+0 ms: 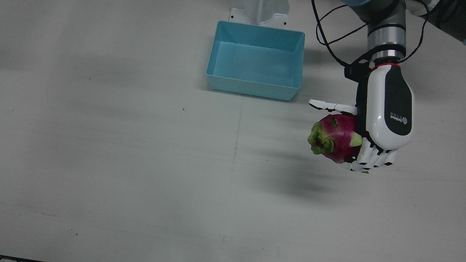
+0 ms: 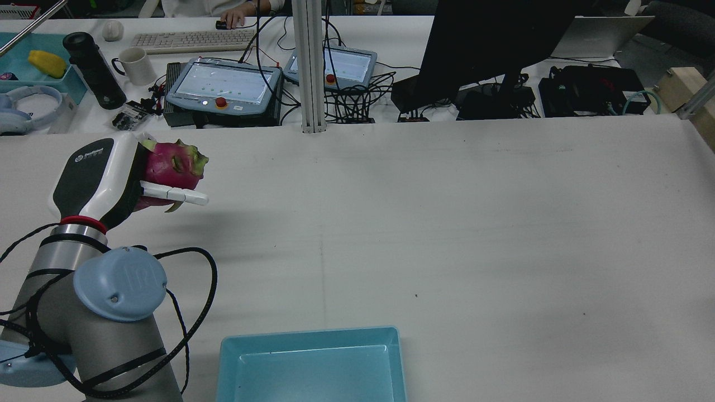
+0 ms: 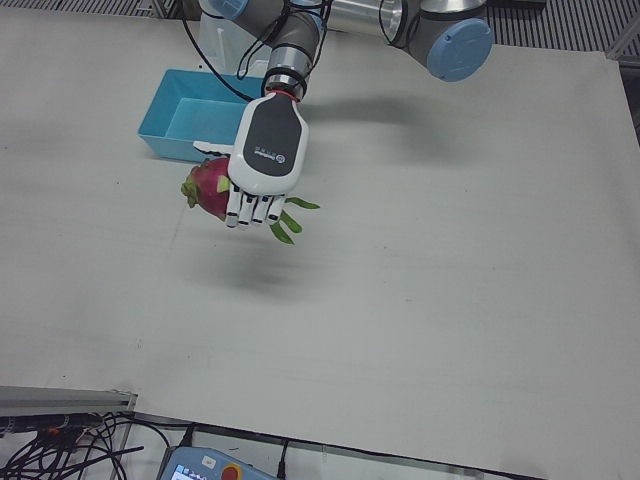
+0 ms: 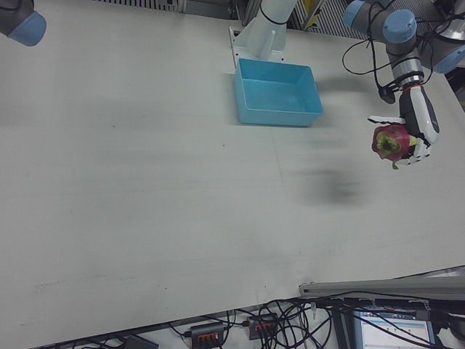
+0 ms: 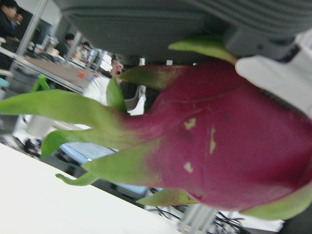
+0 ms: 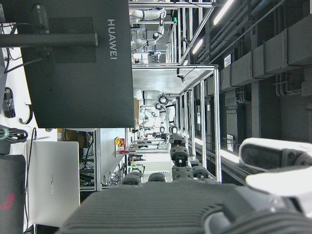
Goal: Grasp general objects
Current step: 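Lift the dragon fruit off the table with the left hand, then carry the dragon fruit over the light-blue tray with the left hand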
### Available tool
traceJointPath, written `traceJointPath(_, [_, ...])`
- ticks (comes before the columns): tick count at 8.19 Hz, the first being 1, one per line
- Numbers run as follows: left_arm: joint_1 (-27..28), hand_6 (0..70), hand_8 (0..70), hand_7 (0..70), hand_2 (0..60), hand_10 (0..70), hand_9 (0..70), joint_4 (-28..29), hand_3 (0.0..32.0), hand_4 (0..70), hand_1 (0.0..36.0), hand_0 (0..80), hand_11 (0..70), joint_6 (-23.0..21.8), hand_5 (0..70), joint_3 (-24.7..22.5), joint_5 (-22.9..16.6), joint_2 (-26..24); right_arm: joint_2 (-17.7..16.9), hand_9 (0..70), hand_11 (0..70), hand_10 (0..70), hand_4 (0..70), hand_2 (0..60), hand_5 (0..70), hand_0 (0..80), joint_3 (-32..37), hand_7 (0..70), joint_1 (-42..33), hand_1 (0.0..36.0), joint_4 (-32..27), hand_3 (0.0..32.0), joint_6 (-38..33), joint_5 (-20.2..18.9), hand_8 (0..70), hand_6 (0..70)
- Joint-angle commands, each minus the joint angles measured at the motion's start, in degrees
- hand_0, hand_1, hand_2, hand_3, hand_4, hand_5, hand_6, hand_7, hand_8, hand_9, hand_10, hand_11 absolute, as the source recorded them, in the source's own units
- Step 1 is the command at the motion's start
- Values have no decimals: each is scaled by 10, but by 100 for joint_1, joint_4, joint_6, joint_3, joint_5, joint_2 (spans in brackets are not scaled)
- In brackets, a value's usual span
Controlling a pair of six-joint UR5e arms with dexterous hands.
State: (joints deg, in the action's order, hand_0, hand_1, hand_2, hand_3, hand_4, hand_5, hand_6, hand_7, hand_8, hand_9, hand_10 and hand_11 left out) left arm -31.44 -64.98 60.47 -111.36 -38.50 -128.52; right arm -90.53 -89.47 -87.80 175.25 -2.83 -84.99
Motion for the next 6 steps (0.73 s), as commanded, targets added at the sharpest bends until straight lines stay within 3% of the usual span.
traceJointPath(1, [-554, 472, 432, 516, 600, 620, 574, 1661, 0, 218, 200, 310, 700, 532, 700, -70, -2880, -442, 0, 0, 0, 0, 0, 0, 0, 0, 0, 0, 0, 0, 0, 0, 2, 0, 0, 0])
traceJointPath(2, [-599, 511, 463, 560, 600, 660, 616, 1673, 0, 250, 174, 334, 700, 980, 700, -53, -3630, -863, 0, 0, 0, 0, 0, 0, 0, 0, 0, 0, 0, 0, 0, 0, 2, 0, 0, 0])
traceJointPath(3, [-609, 541, 499, 602, 600, 700, 666, 1925, 0, 280, 147, 329, 700, 1054, 700, -70, -4012, -963, 0, 0, 0, 0, 0, 0, 0, 0, 0, 0, 0, 0, 0, 0, -7, 0, 0, 0])
traceJointPath(5, [-530, 631, 603, 682, 600, 700, 700, 3223, 0, 352, 133, 384, 700, 967, 700, -26, -4794, -607, 0, 0, 0, 0, 0, 0, 0, 0, 9, 0, 0, 0, 0, 0, 2, 0, 0, 0])
traceJointPath(6, [-503, 667, 648, 700, 600, 700, 700, 4038, 0, 374, 137, 409, 700, 471, 700, -9, -5077, -47, 0, 0, 0, 0, 0, 0, 0, 0, 0, 0, 0, 0, 0, 0, 2, 0, 0, 0])
